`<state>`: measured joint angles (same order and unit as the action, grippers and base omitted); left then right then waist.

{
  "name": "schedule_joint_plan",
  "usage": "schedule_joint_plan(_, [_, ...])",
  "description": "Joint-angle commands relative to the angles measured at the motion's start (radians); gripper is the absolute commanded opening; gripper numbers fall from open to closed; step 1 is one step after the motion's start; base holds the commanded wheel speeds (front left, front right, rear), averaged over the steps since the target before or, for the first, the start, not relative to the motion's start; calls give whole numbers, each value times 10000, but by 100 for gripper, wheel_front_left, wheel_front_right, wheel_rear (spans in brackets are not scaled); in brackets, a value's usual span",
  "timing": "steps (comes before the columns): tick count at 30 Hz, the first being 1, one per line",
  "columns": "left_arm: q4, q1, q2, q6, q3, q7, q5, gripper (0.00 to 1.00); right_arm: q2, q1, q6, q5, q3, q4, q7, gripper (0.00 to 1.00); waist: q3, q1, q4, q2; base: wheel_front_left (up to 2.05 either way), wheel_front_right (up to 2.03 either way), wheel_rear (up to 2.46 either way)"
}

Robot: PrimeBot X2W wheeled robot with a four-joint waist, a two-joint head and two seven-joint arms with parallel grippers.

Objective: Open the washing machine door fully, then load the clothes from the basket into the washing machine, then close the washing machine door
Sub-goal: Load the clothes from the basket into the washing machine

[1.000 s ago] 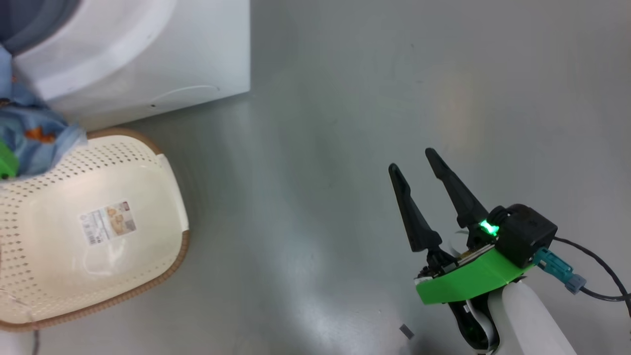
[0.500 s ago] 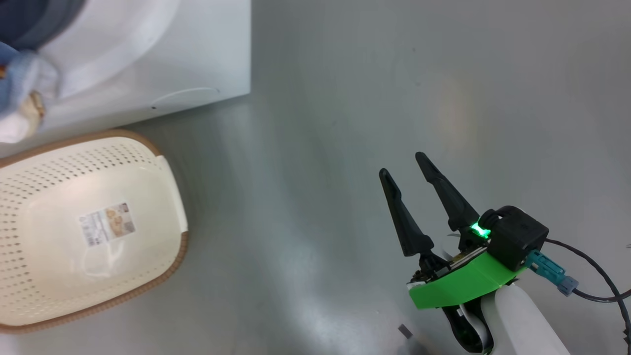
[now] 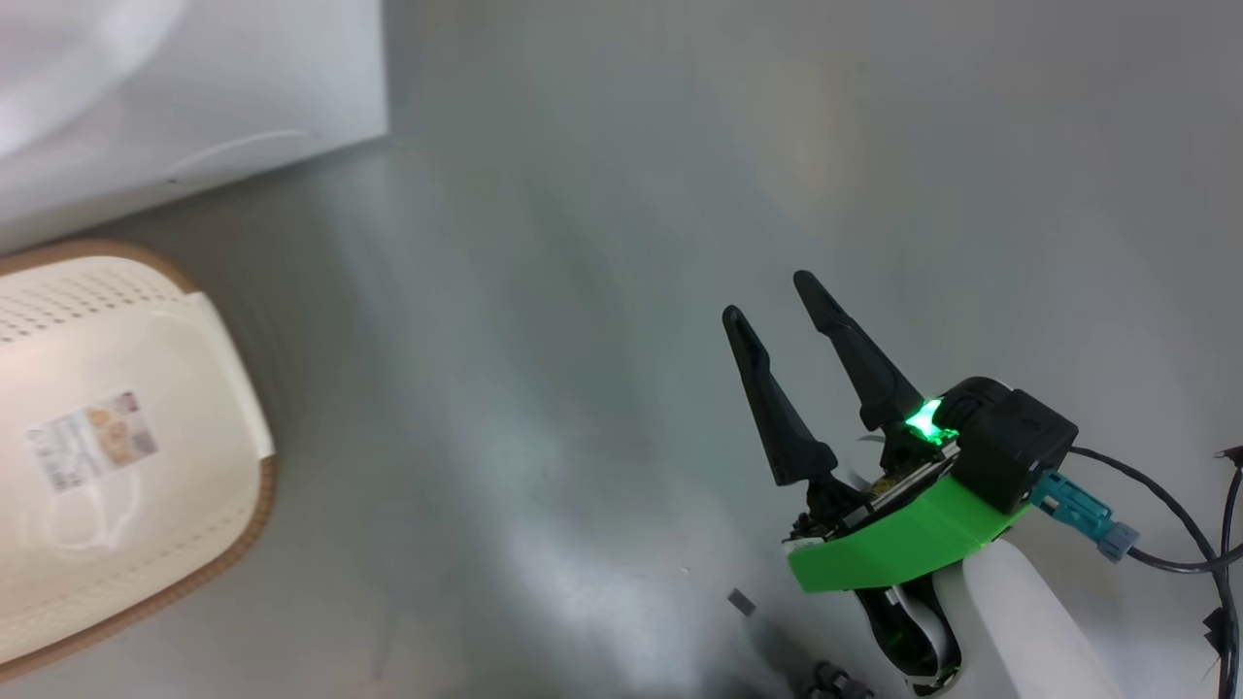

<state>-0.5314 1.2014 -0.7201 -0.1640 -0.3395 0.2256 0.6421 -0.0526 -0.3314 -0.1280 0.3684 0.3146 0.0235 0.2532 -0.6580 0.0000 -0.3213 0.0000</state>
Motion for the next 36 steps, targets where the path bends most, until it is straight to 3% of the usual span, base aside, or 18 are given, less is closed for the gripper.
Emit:
schedule_joint_plan(1, [52, 426, -666, -99, 341, -316, -242, 0, 24, 44, -27, 105, 289, -275, 85, 100, -448, 0, -421, 0, 0, 0, 0])
schedule_joint_plan(16, [-1181, 3050, -919, -66, 158, -4072, -1864, 0, 24, -253, -27, 343, 614, -359, 86, 100, -1230, 0, -845, 0, 0, 0, 0])
schedule_joint_plan(21, [-1536, 3380, -824, -133, 147, -4587, -2060, 0, 24, -258, -27, 369, 610, -397, 86, 100, -1372, 0, -829, 0, 0, 0, 0])
schedule_joint_plan(26, [-2357, 3156, -512, 181, 213, -4027, -1502, 0, 24, -280, -27, 350, 646, -375, 86, 100, -1433, 0, -748, 0, 0, 0, 0])
schedule_joint_plan(30, [-2505, 3235, -458, 191, 158, -3952, -1486, 0, 24, -308, -27, 328, 671, -369, 86, 100, -1469, 0, -707, 0, 0, 0, 0])
schedule_joint_plan(31, [-2534, 3259, -440, 170, 141, -3977, -1498, 18, 24, -316, -27, 322, 671, -364, 86, 100, -1471, 0, -696, 0, 0, 0, 0])
schedule_joint_plan(32, [-2555, 3284, -430, 133, 122, -4024, -1527, 45, 24, -322, -27, 317, 674, -356, 86, 100, -1468, 0, -688, 0, 0, 0, 0])
schedule_joint_plan(33, [-2544, 3324, -433, 100, 92, -4099, -1580, 93, 24, -326, -27, 311, 677, -345, 86, 100, -1463, 0, -682, 0, 0, 0, 0])
schedule_joint_plan(34, [-2534, 3369, -434, 67, 77, -4167, -1618, 100, 24, -328, -27, 301, 679, -331, 86, 100, -1446, 0, -672, 0, 0, 0, 0])
schedule_joint_plan(36, [-2514, 3453, -446, 25, 33, -4275, -1698, 100, 24, -323, -27, 285, 666, -303, 86, 100, -1416, 0, -650, 0, 0, 0, 0])
